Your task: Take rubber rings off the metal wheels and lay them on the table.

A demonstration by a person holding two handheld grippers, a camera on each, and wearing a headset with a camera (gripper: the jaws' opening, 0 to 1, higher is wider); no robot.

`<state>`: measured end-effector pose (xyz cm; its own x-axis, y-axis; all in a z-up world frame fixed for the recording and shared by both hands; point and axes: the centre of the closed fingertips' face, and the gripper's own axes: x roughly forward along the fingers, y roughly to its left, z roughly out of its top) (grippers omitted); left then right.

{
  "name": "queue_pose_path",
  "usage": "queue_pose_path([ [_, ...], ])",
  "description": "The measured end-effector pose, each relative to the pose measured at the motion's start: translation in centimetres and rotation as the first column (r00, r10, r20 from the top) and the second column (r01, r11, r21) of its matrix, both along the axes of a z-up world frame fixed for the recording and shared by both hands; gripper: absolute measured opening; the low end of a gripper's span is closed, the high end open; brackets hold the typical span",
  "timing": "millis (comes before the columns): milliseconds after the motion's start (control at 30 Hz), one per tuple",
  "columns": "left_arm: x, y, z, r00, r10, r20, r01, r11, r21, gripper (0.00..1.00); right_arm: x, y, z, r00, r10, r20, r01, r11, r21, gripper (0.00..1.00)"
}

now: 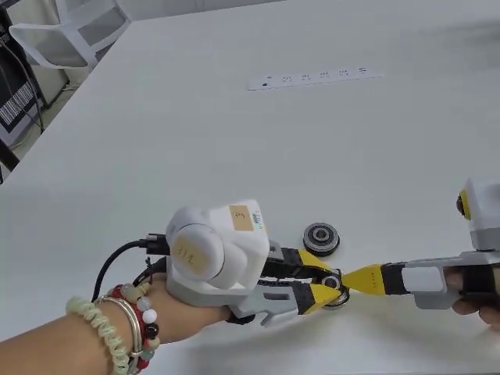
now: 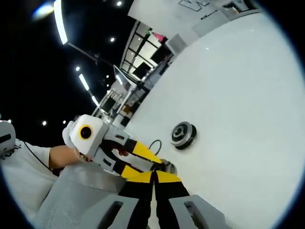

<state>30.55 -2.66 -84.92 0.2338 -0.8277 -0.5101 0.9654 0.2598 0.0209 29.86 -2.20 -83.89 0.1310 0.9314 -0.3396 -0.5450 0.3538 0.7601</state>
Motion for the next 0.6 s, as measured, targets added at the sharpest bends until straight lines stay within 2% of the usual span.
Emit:
queue_pose_path([
  [167,0.0,0.0,0.0,1.0,-0.002,0.002,0.002,1.0,0.001,0.14,0.0,0.2,0.3,1.0,0.003,-0.002,-0.003,1.0,0.017,0.0],
  [267,0.0,-0.1,0.0,1.0,-0.003,0.003,0.003,1.0,0.001,0.14,-0.3,0.5,0.9,1.0,0.016,-0.01,-0.015,0.998,0.062,0.0],
  [300,0.0,-0.1,0.0,1.0,-0.003,0.003,0.003,1.0,0.001,0.14,-0.2,0.5,0.7,1.0,0.015,-0.002,-0.015,0.999,0.044,0.0],
  [467,0.0,-0.1,0.0,1.0,-0.004,0.006,0.004,1.0,0.003,0.14,-0.1,0.3,0.7,1.0,0.006,-0.006,-0.006,0.999,0.048,0.0],
  [600,0.0,-0.2,0.0,1.0,0.017,-0.006,-0.017,1.0,0.0,0.14,-0.1,0.3,-0.2,1.0,0.015,0.015,-0.015,1.0,-0.009,0.0],
])
